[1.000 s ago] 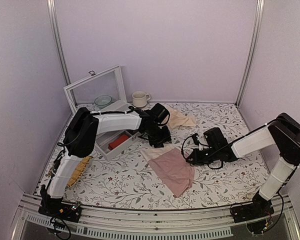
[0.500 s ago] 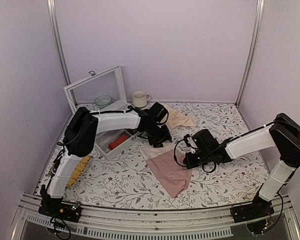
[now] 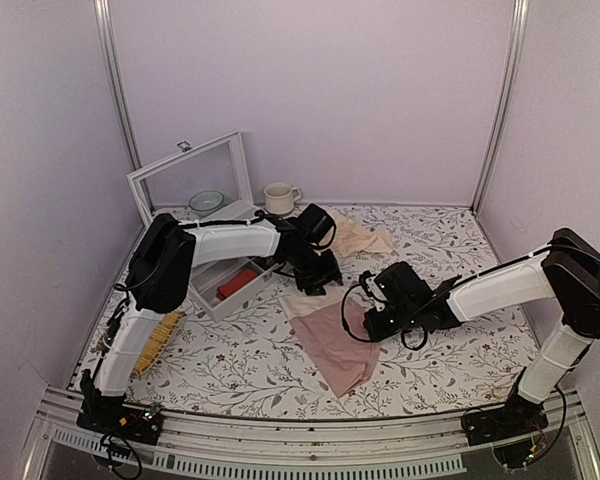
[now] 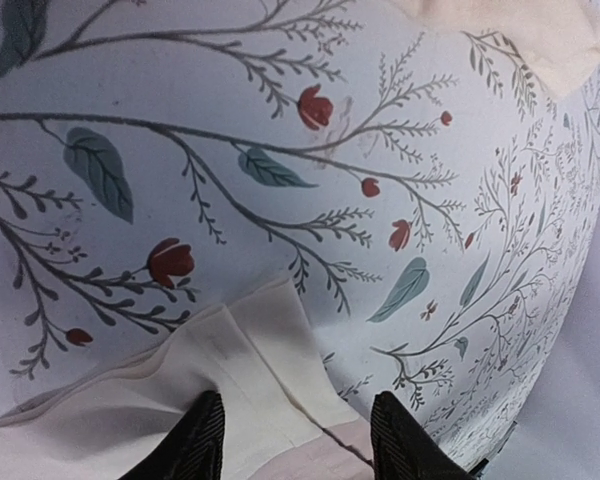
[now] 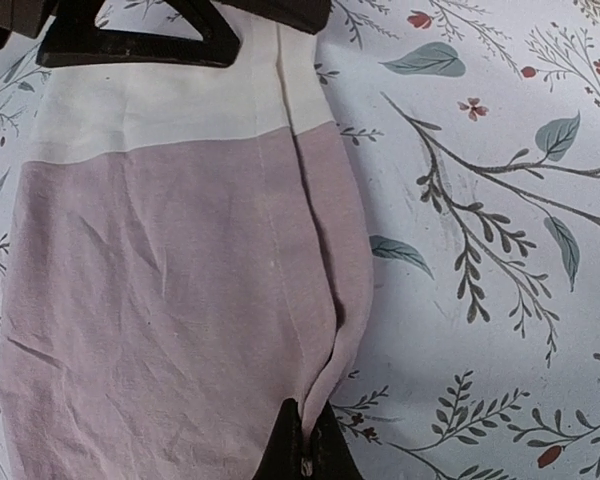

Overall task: Roll the underwear
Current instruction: Pick up the underwear from the center of the board.

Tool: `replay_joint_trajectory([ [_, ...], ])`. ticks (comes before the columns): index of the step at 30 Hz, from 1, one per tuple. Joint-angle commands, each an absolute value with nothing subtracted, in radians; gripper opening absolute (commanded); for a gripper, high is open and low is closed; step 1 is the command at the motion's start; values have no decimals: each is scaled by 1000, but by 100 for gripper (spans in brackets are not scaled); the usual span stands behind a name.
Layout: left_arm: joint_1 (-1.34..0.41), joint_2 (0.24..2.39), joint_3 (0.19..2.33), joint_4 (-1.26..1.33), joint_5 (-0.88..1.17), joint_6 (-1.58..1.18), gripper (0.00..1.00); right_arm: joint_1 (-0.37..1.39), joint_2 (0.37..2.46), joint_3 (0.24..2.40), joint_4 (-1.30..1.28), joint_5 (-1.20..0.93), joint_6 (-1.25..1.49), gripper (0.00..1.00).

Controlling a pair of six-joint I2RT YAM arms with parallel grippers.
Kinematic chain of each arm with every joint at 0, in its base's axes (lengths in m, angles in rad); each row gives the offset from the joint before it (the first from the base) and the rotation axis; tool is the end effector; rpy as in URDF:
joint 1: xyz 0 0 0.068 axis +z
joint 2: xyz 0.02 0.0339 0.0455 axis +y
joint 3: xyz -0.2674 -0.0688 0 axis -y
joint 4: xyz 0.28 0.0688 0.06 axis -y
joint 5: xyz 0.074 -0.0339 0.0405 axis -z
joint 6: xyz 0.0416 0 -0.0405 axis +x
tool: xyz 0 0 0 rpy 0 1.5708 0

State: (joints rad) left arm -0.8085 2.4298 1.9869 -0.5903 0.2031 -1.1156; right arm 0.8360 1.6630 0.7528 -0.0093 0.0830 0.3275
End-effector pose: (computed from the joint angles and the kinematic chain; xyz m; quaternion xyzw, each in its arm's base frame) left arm 0.3806 -0.4108 0.1238 -0.1201 0.9520 -0.2726 0.0709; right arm 0.2263 0.2454 0.1037 -0.2252 0.9195 0.1428 0.2887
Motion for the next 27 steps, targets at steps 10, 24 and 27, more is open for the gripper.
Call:
replay_joint_trajectory([
  [10,-795,2419,2003,-643,207,-1106,52,963,1618,813,-39,229,282,0],
  [24,-792,2427,2006,-646,199,-1101,52,1060,1633,799,-21,308,205,0],
  [27,-792,2428,2005,-646,198,-1100,52,1063,1640,804,-20,307,201,0],
])
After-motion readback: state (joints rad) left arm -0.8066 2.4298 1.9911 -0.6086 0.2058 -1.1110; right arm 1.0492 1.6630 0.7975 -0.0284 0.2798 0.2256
